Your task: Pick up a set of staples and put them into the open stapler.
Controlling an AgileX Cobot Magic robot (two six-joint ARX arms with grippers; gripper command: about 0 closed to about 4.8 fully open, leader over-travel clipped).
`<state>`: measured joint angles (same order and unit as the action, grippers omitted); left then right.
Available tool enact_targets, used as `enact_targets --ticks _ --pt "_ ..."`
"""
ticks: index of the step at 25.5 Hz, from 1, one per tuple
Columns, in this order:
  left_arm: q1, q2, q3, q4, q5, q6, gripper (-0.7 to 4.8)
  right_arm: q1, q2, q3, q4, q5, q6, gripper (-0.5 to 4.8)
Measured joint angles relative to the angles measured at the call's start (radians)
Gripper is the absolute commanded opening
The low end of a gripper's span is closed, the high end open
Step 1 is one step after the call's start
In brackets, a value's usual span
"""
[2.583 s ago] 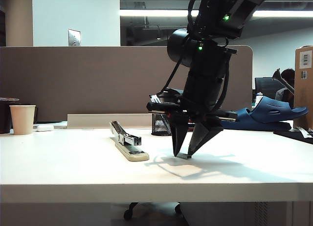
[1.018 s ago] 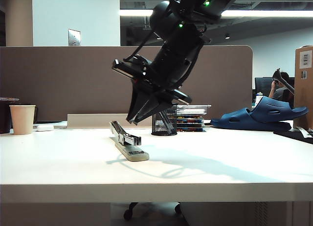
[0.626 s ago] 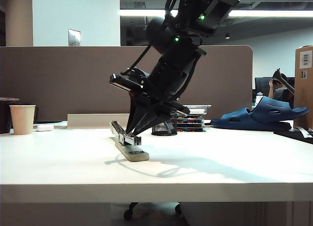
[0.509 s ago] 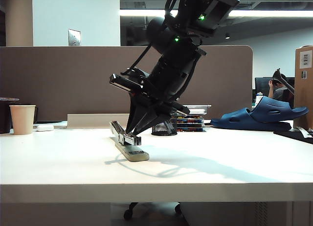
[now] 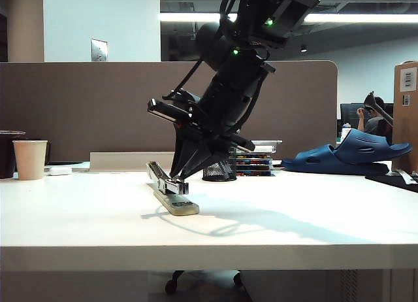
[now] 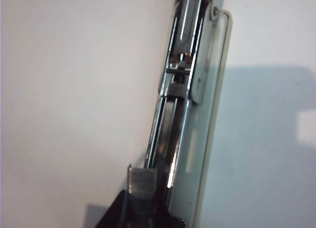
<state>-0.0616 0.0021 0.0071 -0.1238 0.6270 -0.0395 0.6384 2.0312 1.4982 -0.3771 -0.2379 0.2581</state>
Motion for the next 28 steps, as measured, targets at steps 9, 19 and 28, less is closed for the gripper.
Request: enact_targets --ticks 9,19,28 --pt "0.0 0.0 0.0 0.0 0.0 0.0 -0.06 -0.001 0.0 0.0 -0.003 0.032 0.0 0.09" --pt "0.0 0.0 0.0 0.0 0.0 0.0 -0.06 -0.001 0.0 0.011 -0.004 0.032 0.0 -0.06" --pt "0.0 0.0 0.0 0.0 0.0 0.0 -0.06 -0.005 0.0 0.011 -0.023 0.034 0.0 -0.01"
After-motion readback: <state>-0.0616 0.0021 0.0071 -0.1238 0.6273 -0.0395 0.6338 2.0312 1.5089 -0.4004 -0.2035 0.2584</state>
